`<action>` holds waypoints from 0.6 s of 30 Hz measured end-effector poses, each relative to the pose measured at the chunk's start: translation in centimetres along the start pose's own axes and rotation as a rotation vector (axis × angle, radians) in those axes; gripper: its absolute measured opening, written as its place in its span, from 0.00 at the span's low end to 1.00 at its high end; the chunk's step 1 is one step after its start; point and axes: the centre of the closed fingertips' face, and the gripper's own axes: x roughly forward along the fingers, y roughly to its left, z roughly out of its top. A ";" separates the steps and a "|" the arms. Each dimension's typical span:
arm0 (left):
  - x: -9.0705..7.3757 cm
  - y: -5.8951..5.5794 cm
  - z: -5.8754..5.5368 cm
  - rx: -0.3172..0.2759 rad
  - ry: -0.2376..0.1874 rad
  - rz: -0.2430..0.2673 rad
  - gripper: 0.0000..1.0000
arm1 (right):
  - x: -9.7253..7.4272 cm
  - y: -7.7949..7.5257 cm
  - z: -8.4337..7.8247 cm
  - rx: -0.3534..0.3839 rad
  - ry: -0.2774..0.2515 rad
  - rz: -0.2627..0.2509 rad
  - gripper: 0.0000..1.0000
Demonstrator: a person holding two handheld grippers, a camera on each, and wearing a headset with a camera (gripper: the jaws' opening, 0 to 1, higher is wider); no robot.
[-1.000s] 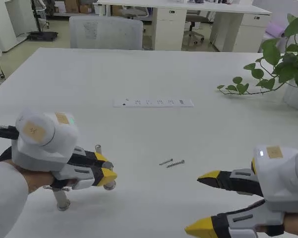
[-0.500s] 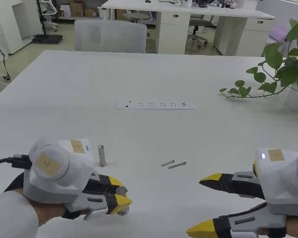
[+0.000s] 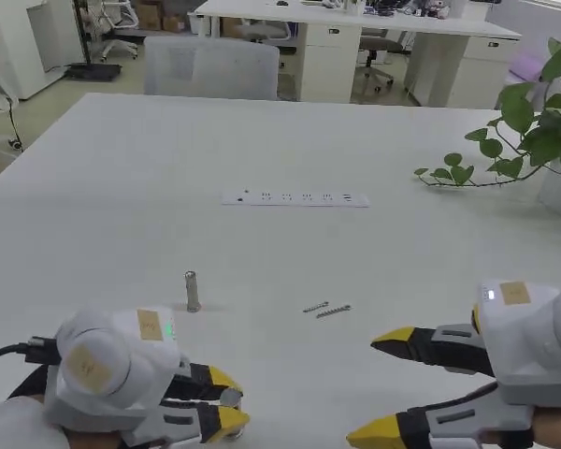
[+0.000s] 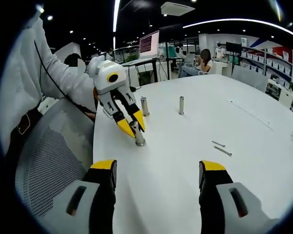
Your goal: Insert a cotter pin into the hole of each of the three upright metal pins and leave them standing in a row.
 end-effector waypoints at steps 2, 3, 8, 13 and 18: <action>0.1 -0.1 -0.1 0.006 -0.002 -0.004 0.10 | 0.0 0.1 0.0 0.000 0.000 0.002 0.71; 0.1 -0.1 -0.1 0.006 -0.004 -0.006 0.10 | 0.0 0.1 0.0 0.000 0.000 0.001 0.71; 0.0 0.1 0.0 -0.019 -0.017 -0.001 0.11 | 0.0 0.1 -0.1 0.002 0.002 0.001 0.71; 0.2 0.2 0.1 -0.034 -0.025 -0.004 0.11 | -0.1 0.1 -0.2 0.003 0.005 0.001 0.71; 0.4 0.3 0.2 -0.039 -0.040 -0.007 0.11 | -0.1 0.2 -0.2 0.004 0.001 0.000 0.71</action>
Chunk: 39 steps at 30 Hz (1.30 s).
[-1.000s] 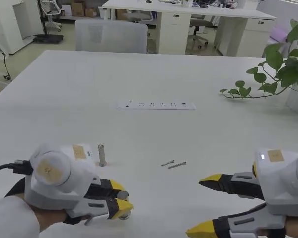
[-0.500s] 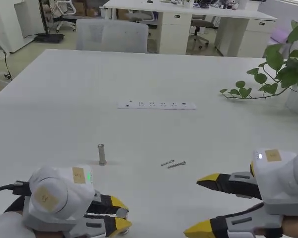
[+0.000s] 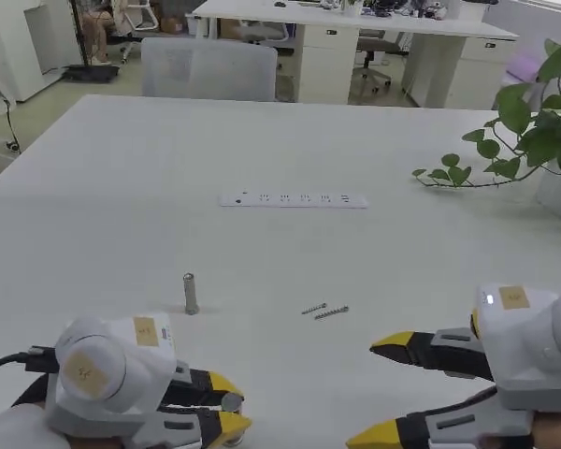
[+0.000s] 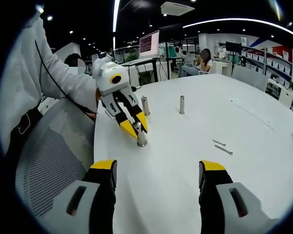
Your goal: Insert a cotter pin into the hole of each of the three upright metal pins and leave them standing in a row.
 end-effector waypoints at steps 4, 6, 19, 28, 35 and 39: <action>0.1 0.0 0.1 -0.005 -0.014 -0.006 0.12 | 0.0 0.1 0.0 0.001 -0.001 0.001 0.71; 0.1 0.1 0.1 -0.009 -0.023 -0.007 0.12 | 0.0 0.2 -0.1 -0.001 0.001 0.001 0.71; 0.2 0.0 0.4 -0.044 -0.113 -0.015 0.12 | -0.4 0.5 -0.2 -0.005 0.005 -0.001 0.71; -0.8 0.5 0.6 -0.112 -0.168 -0.008 0.25 | -0.3 0.3 -0.1 -0.009 0.006 -0.002 0.71; -3.0 -0.3 1.4 -0.147 -0.214 -0.002 0.36 | -0.2 -0.3 -0.2 -0.008 0.005 -0.003 0.71; -4.8 -1.0 2.3 -0.161 -0.256 0.009 0.40 | -0.1 -1.1 -0.2 -0.009 0.009 -0.006 0.71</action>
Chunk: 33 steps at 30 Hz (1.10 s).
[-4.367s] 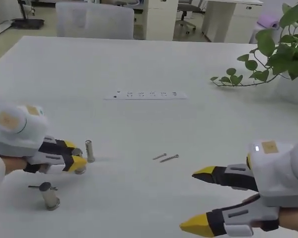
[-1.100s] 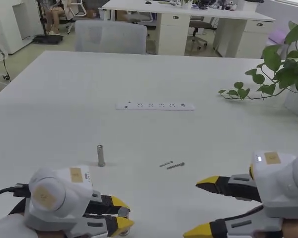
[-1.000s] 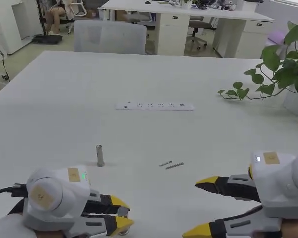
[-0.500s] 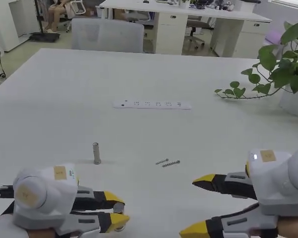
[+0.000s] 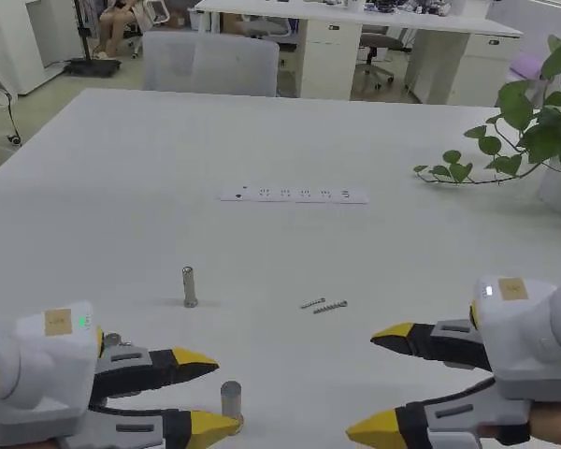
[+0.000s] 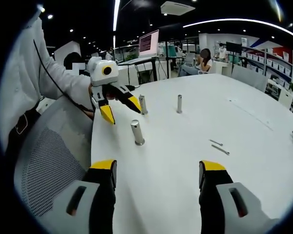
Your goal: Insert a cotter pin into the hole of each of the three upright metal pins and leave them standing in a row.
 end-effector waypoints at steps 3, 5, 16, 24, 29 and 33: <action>-1.0 -0.4 0.4 -0.009 -0.021 0.019 0.42 | 0.1 -0.7 0.0 -0.004 0.005 0.001 0.71; -1.6 -0.6 0.5 -0.018 -0.028 0.029 0.42 | 0.3 -1.2 0.0 -0.011 0.011 0.001 0.71; -3.0 -0.1 -1.0 -0.036 -0.014 0.067 0.48 | 1.0 -5.0 0.4 -0.047 0.056 -0.007 0.71; -3.4 0.1 -1.0 -0.036 -0.014 0.075 0.49 | 1.6 -7.5 0.2 -0.069 0.107 -0.009 0.70; -3.4 0.0 -0.9 -0.037 -0.015 0.077 0.49 | 2.4 -8.8 -0.3 -0.110 0.169 0.005 0.66; -3.4 -0.3 -1.0 -0.041 -0.014 0.071 0.49 | 3.0 -9.9 -0.3 -0.150 0.206 0.021 0.60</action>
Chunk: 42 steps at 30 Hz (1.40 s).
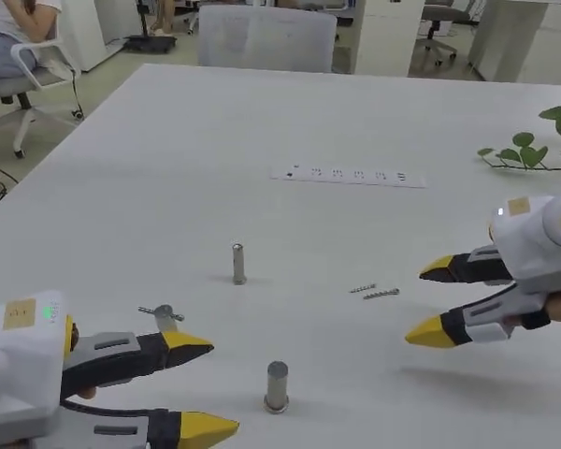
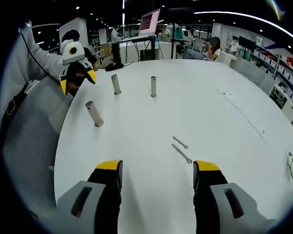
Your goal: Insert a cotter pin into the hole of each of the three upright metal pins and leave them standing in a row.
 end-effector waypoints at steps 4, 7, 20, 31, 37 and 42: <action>-0.1 0.1 -0.1 0.001 0.001 0.000 0.49 | 0.8 -1.2 -0.1 -0.034 0.041 0.014 0.53; -0.3 0.2 -0.1 0.000 0.000 -0.001 0.50 | 1.5 -1.8 -0.5 -0.071 0.075 0.026 0.48; -0.8 0.4 -0.7 -0.005 0.011 0.005 0.51 | 3.4 -3.5 -1.7 -0.130 0.179 0.059 0.34; -1.2 0.5 -0.7 -0.008 0.012 0.012 0.51 | 4.7 -4.3 -1.3 -0.248 0.256 0.100 0.17; -1.3 0.5 -0.7 -0.009 0.013 0.013 0.51 | 5.0 -4.4 -1.9 -0.312 0.314 0.123 0.14; -1.3 0.4 -0.7 -0.009 0.016 0.013 0.50 | 4.8 -4.2 -2.0 -0.369 0.344 0.162 0.12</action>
